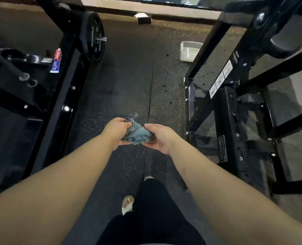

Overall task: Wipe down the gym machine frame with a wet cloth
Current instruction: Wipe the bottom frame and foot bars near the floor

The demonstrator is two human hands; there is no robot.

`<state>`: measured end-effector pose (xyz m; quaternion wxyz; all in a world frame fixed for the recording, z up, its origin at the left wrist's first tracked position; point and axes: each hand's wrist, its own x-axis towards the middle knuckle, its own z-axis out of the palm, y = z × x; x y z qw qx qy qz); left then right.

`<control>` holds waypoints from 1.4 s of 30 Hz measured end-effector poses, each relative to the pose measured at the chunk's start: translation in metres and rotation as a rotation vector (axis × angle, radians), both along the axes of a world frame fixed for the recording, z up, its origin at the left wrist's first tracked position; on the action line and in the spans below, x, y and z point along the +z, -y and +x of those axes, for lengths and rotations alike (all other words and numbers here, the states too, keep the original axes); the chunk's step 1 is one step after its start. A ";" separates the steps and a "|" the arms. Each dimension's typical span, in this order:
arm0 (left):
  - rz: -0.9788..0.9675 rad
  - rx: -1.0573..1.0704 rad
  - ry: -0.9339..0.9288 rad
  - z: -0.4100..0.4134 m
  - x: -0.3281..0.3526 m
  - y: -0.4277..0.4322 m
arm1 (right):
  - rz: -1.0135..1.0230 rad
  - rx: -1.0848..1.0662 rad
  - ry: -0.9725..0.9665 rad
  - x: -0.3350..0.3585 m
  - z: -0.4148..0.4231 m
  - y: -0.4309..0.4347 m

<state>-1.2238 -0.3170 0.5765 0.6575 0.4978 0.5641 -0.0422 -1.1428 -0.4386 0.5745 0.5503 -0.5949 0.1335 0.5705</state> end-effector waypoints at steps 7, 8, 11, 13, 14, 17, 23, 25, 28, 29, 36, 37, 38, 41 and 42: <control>-0.050 -0.161 0.032 0.139 -0.017 -0.070 | -0.121 -0.204 -0.004 -0.020 0.125 -0.065; -0.053 -0.164 0.041 0.160 -0.017 -0.081 | -0.132 -0.208 0.011 -0.021 0.146 -0.077; -0.060 -0.157 0.070 0.222 -0.022 -0.126 | -0.173 -0.199 0.072 -0.024 0.207 -0.125; -0.065 -0.163 0.080 0.259 -0.023 -0.156 | -0.183 -0.186 0.118 -0.021 0.243 -0.158; -0.064 -0.163 0.081 0.273 -0.023 -0.171 | -0.186 -0.188 0.133 -0.021 0.258 -0.173; -0.088 -0.176 0.063 0.315 -0.027 -0.217 | -0.201 -0.180 0.106 -0.021 0.299 -0.217; -0.057 -0.275 0.028 0.425 -0.053 -0.334 | -0.159 -0.271 0.070 -0.048 0.399 -0.318; -0.057 -0.315 -0.004 0.464 -0.060 -0.370 | -0.145 -0.341 0.028 -0.059 0.430 -0.350; -0.033 -0.395 -0.053 0.527 -0.070 -0.412 | -0.110 -0.400 -0.024 -0.069 0.475 -0.382; -0.024 -0.423 -0.074 0.548 -0.075 -0.422 | -0.106 -0.432 -0.044 -0.073 0.491 -0.389; 0.012 -0.674 -0.126 0.735 -0.112 -0.422 | -0.147 -0.671 -0.070 -0.123 0.640 -0.388; 0.000 -0.700 -0.127 0.763 -0.120 -0.417 | -0.171 -0.702 -0.086 -0.134 0.663 -0.385; -0.018 -0.715 -0.123 0.789 -0.129 -0.412 | -0.183 -0.727 -0.094 -0.144 0.686 -0.383; -0.024 -0.810 -0.114 0.867 -0.165 -0.402 | -0.215 -0.808 -0.109 -0.178 0.754 -0.376; -0.008 -0.844 -0.119 0.882 -0.172 -0.400 | -0.240 -0.821 -0.106 -0.185 0.768 -0.375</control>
